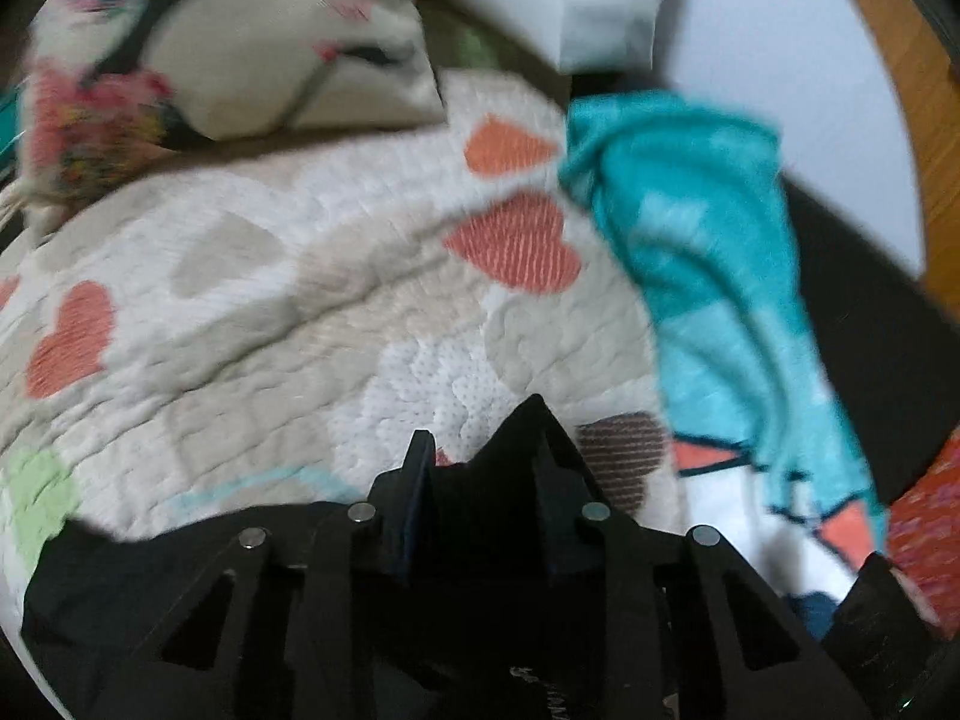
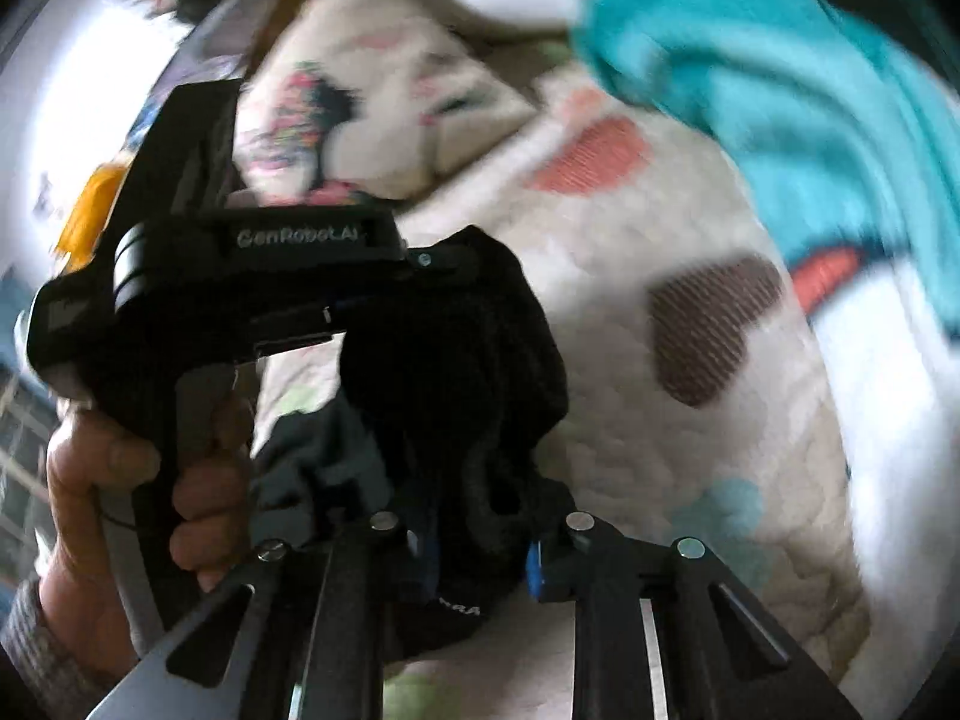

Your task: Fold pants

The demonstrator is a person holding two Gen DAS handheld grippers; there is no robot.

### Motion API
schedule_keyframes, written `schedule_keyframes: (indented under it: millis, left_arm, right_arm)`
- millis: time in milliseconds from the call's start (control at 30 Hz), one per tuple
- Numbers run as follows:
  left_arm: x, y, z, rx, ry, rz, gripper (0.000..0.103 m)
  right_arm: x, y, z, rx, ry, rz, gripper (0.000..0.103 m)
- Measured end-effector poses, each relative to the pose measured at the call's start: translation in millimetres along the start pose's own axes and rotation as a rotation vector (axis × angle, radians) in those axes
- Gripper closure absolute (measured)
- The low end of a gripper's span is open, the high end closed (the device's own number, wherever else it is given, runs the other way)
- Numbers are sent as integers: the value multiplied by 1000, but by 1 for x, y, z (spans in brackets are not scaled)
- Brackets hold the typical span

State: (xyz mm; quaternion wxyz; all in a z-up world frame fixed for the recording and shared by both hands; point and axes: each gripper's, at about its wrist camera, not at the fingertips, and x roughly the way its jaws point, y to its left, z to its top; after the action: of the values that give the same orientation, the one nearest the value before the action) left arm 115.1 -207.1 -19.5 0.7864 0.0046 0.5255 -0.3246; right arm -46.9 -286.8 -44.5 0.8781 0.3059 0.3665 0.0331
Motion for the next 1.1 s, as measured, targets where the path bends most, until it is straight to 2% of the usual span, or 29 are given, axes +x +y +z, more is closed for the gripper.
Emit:
schedule_keyframes:
  millis: [200,367,533,600,700,733,767,833,900,967,1033,1100]
  left_arm:
    - [-87,45,-26,-137,-129,-74,74]
    - [-144,118,-74,-306,-219,-111,74]
    - [-151,190,-123,-488,-243,-135,72]
    - [-149,214,-138,-547,-241,-129,65]
    - [-141,240,-152,-617,-211,-105,64]
    - [-140,246,-153,-634,-201,-129,64]
    - [-140,254,-154,-658,-192,-187,64]
    - [-145,266,-158,-704,-203,-256,59]
    - [-155,278,-165,-777,-257,-296,56]
    - [-165,295,-175,-869,-319,-337,55]
    - [-175,304,-183,-918,-361,-317,55]
    - [-185,304,-188,-924,-379,-252,55]
  right_arm:
    - [-24,72,-8,-202,-13,74,81]
    - [-14,148,-33,-412,40,136,82]
    - [20,201,-71,-568,136,159,82]
    - [39,217,-92,-657,168,134,81]
    - [65,228,-111,-732,214,95,77]
    - [75,229,-118,-767,232,72,77]
    - [79,230,-124,-793,234,60,75]
    - [79,232,-133,-831,228,47,66]
    - [83,232,-139,-849,245,52,48]
    - [84,233,-146,-856,263,64,43]
    - [77,234,-156,-879,265,72,43]
    - [73,237,-161,-897,264,82,38]
